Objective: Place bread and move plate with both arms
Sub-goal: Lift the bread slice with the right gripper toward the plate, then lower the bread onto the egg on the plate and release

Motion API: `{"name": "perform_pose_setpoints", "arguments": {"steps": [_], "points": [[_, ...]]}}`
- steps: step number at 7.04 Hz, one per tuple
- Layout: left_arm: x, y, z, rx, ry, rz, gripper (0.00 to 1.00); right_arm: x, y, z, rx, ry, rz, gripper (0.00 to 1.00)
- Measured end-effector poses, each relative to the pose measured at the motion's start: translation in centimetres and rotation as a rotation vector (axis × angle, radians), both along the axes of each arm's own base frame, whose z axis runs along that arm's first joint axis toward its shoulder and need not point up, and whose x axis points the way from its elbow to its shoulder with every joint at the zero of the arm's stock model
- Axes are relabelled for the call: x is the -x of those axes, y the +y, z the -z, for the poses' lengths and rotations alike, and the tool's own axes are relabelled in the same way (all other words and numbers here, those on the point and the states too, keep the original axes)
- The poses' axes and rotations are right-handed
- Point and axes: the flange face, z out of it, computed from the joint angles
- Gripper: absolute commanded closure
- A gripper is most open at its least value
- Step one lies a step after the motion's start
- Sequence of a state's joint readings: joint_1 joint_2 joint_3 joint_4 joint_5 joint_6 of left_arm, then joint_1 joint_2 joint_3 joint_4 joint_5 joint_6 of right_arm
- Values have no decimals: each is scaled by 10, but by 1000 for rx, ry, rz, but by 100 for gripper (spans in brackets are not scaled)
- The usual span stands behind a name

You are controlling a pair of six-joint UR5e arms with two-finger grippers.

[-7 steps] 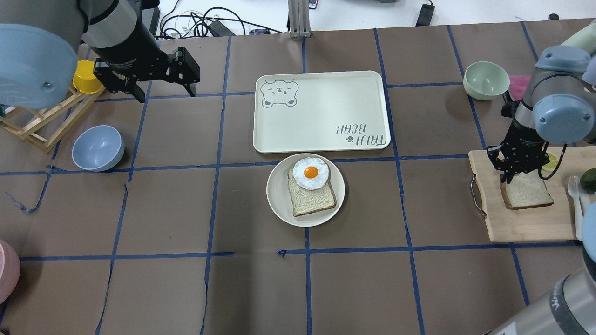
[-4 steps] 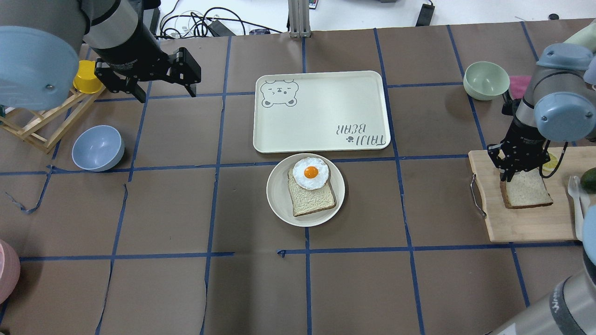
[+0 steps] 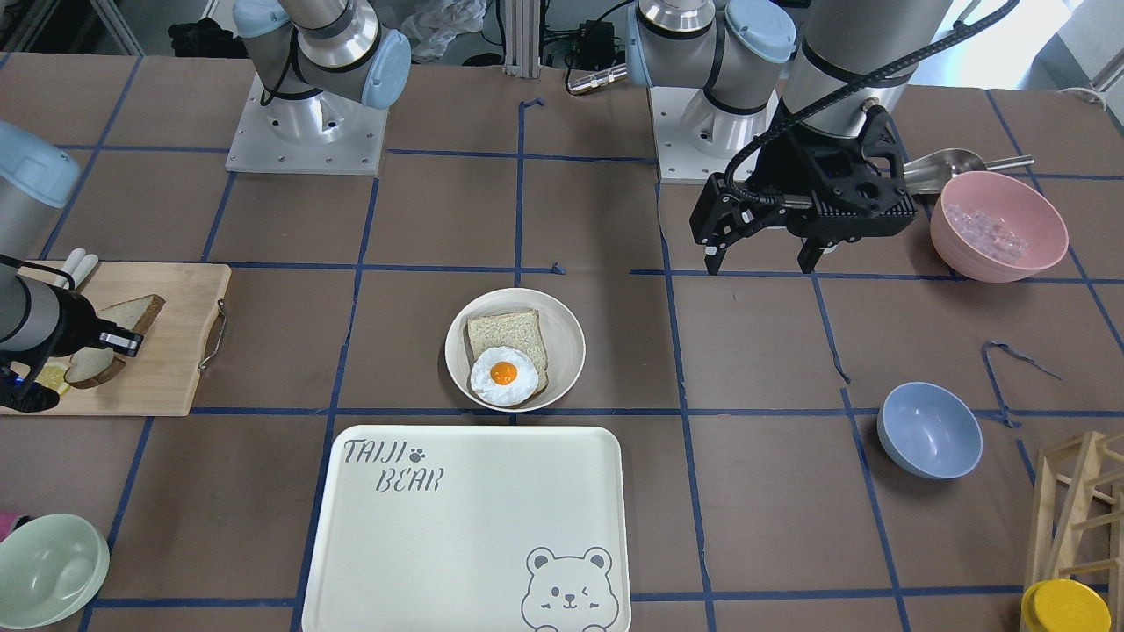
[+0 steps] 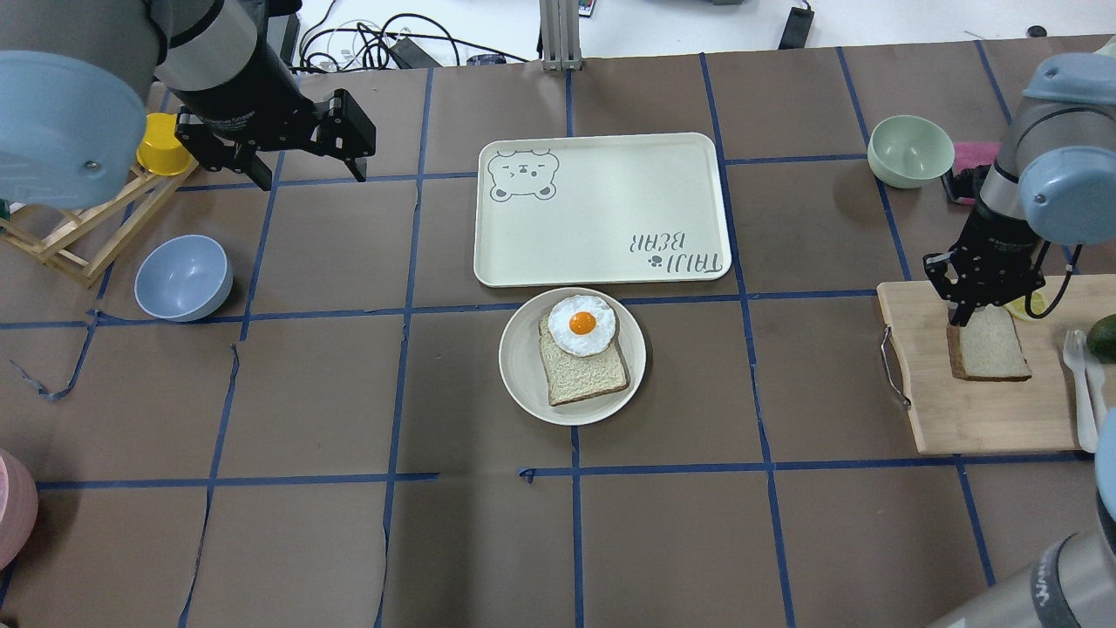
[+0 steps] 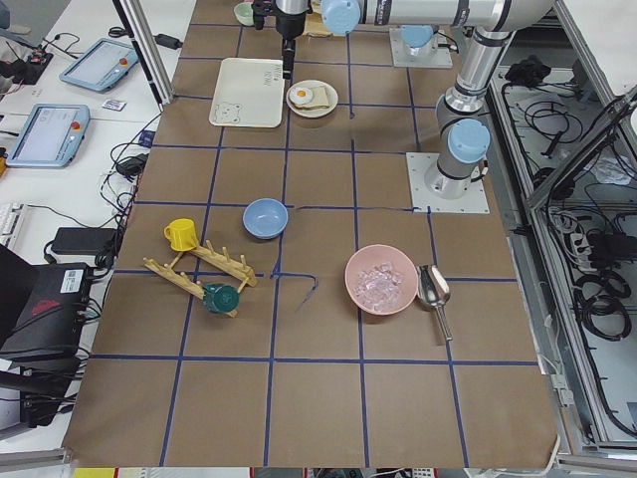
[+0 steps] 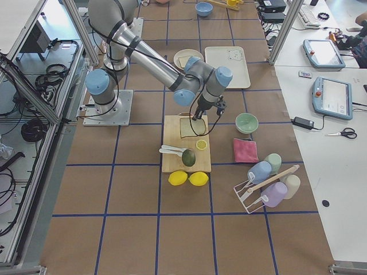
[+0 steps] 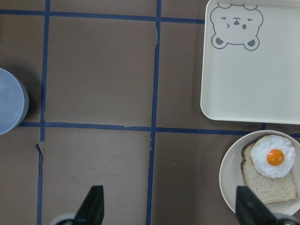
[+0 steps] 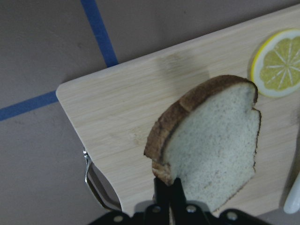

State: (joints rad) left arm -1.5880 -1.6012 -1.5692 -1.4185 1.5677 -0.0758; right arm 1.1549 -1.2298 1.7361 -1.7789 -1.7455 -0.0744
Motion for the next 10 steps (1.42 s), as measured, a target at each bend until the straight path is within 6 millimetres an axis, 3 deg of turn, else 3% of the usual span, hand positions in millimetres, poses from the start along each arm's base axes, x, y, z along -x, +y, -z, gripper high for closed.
{"name": "perform_pose_setpoints", "arguments": {"steps": [2, 3, 4, 7, 8, 10], "points": [[0, 0, 0, 0, 1, 0, 0, -28, -17, -41, -8, 4, 9, 100], [1, 0, 1, -1, 1, 0, 0, -61, -26, -62, 1, 21, 3, 100], [1, 0, 1, -1, 1, 1, 0, -113, -30, -77, 16, 43, -10, 100], [1, -1, 0, 2, 1, 0, 0, -301, -15, -97, 90, 37, -9, 100], [1, -1, -1, 3, 1, 0, 0, -351, -5, -99, 106, 18, 19, 100], [1, 0, -1, 4, 1, 0, 0, -435, 17, -82, 126, 12, 30, 100]]}}
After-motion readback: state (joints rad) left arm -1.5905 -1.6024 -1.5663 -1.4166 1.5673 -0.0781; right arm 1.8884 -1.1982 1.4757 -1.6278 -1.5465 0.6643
